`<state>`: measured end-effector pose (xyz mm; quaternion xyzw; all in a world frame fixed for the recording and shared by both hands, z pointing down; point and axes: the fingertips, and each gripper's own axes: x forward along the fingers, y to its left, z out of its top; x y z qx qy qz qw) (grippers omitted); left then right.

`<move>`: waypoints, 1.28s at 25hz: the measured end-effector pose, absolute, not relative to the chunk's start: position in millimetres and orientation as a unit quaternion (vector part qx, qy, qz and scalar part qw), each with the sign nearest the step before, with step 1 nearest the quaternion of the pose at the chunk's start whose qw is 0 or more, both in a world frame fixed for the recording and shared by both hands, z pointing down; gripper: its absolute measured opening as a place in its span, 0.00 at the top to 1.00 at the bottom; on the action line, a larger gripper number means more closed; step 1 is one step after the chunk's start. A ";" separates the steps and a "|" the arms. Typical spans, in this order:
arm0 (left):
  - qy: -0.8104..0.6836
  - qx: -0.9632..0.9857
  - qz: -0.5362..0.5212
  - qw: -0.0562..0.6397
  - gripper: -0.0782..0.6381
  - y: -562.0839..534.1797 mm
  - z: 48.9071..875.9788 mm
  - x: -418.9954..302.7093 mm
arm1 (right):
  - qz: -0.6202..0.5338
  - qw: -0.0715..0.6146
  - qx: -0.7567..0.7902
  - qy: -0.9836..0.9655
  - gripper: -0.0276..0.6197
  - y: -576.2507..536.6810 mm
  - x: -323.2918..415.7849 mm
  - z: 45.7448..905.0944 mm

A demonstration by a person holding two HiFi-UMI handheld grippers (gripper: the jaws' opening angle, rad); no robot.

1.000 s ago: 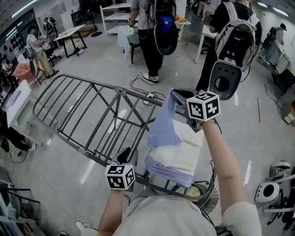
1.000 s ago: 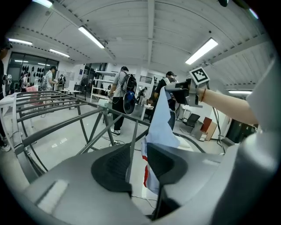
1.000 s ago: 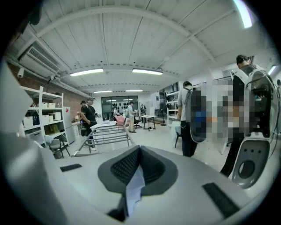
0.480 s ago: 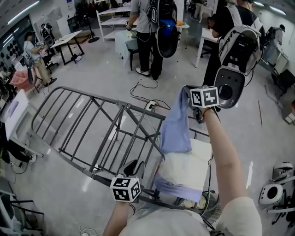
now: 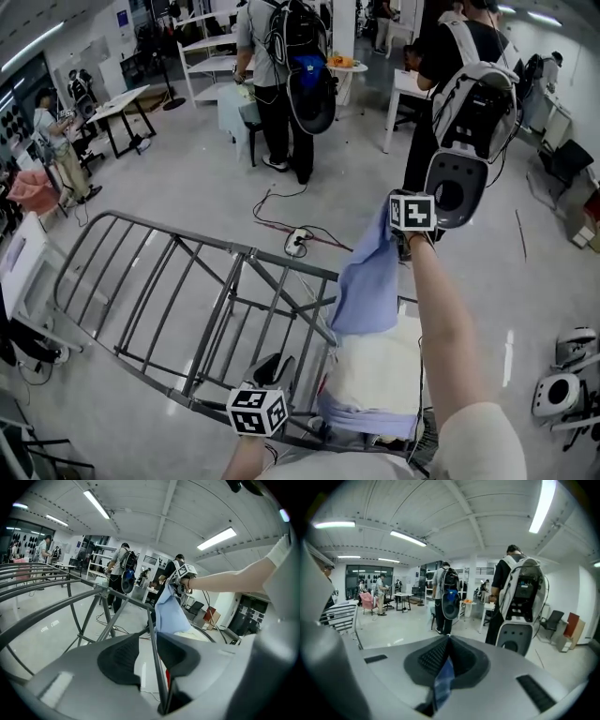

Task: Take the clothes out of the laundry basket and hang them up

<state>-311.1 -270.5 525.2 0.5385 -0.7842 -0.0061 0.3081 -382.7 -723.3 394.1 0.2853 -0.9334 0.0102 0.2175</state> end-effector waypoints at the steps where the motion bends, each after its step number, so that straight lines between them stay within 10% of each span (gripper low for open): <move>1: -0.783 0.541 -0.006 0.308 0.71 -272.7 525.7 -312.1 | 0.008 0.219 0.297 -0.930 0.95 -727.7 -380.3 396.3; 11: -0.769 0.560 0.004 0.308 0.71 -284.1 527.9 -307.0 | 0.053 0.296 0.282 -0.911 0.68 -709.5 -357.4 466.1; 32: -0.758 0.615 -0.005 0.217 0.76 -272.3 468.8 -191.4 | -0.020 0.134 0.171 -0.976 0.93 -499.0 -133.5 362.0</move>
